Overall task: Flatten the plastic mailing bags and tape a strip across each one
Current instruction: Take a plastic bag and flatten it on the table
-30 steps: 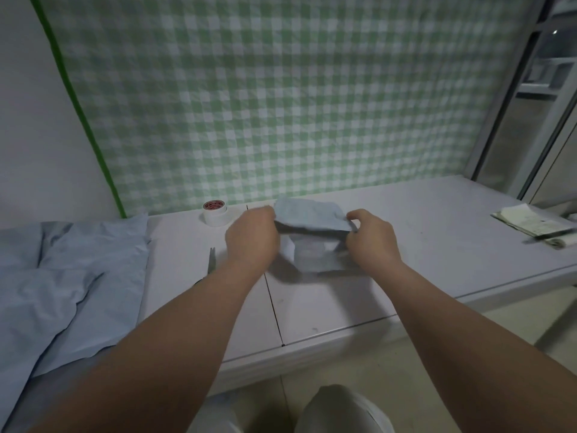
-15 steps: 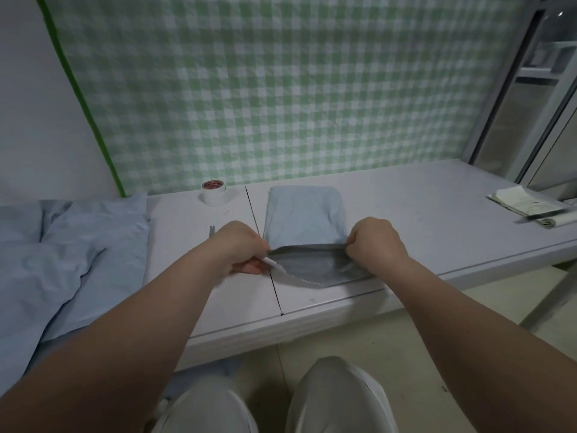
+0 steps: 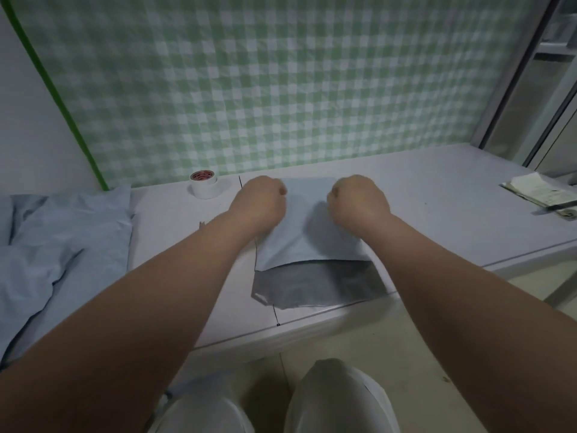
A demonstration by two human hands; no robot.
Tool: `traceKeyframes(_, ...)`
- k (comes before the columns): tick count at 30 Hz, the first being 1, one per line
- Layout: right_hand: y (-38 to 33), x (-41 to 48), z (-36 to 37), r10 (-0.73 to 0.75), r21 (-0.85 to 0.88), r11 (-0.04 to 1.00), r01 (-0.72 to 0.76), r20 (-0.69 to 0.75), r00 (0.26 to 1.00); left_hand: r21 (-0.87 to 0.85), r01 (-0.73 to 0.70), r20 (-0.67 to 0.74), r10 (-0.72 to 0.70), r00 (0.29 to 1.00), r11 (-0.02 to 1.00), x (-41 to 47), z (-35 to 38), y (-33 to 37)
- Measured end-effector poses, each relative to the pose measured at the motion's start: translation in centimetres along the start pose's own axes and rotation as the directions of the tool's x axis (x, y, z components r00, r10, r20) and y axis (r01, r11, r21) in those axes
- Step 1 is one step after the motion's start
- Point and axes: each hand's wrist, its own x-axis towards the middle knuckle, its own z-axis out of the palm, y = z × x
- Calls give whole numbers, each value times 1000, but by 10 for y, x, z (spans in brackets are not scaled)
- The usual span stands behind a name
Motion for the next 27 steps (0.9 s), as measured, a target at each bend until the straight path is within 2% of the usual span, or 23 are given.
traceKeyframes(1,-6,7,7,-27,36,999,26,25,999,-11,-31,-6,31,1000,999,8,7,3)
traceKeyframes(4,-17,25,33,-147,153,979,134,73,986,87,-177,104,168,980,980,26,29,8)
traceKeyframes(6,-15,32,51,-212,186,965,187,123,969,74,-251,167,236,957,965,29,41,6)
traceKeyframes(8,-6,34,65,-241,170,963,211,179,954,27,-270,227,258,939,962,29,50,-1)
traceKeyframes(11,4,32,75,-277,64,961,270,176,945,16,-277,251,264,931,961,24,53,-10)
traceKeyframes(15,2,25,77,-268,-22,961,275,174,948,63,-344,186,327,926,937,17,54,-16)
traceKeyframes(18,-3,15,72,-355,-153,924,351,-2,935,78,-346,59,342,938,935,16,58,-16)
traceKeyframes(20,-7,11,69,-372,-188,915,356,-56,927,91,-347,-16,350,937,933,16,60,-15)
traceKeyframes(23,-10,8,68,-327,-200,928,313,-41,944,138,-354,-22,360,933,925,15,62,-18)
traceKeyframes(27,-10,11,73,-362,-265,905,334,-64,930,146,-351,8,354,935,925,13,61,-18)
